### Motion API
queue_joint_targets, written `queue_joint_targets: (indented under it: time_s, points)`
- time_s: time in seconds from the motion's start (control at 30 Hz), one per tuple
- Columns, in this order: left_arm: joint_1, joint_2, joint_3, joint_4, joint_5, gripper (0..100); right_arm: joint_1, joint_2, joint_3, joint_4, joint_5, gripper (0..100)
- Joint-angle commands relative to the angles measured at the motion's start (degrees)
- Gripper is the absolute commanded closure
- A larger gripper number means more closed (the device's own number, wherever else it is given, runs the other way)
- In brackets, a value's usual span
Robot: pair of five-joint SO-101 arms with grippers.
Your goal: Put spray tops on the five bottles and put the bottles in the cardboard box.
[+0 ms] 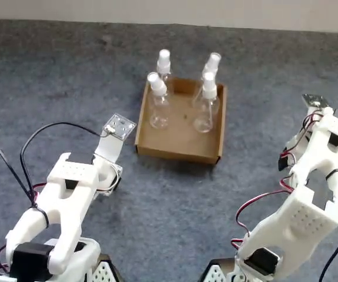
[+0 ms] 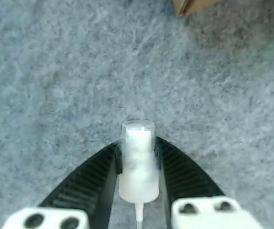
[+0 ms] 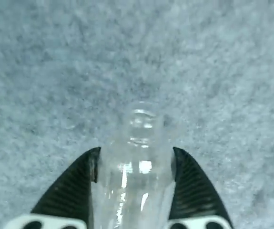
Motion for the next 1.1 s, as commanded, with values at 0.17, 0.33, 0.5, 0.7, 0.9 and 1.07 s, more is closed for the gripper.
queue_joint_targets:
  time_s: [0.17, 0.33, 0.5, 0.7, 0.9, 1.07]
  points:
    - [-1.2, -0.8, -10.1, 0.4, 7.0, 97, -10.5, -22.4, -7.4, 7.2, -2.3, 99.5]
    - [-1.3, -0.9, -22.9, 9.3, 9.7, 97, -21.2, -38.6, 1.3, 7.1, -5.5, 99.5]
    - [-2.7, -0.9, -39.3, 21.3, 12.2, 97, -35.0, -54.2, 13.5, 4.8, -8.0, 99.5]
    - [-4.0, -5.5, -49.2, 27.0, 14.5, 97, -49.5, -66.7, 29.1, -4.4, -11.4, 99.5]
    - [-4.0, -22.8, -46.2, 27.1, 15.9, 99, -63.3, -71.4, 41.3, -13.6, -11.5, 99.5]
    - [-3.7, -36.8, -40.7, 26.5, 16.9, 100, -69.3, -72.1, 48.1, -23.8, -14.6, 99.5]
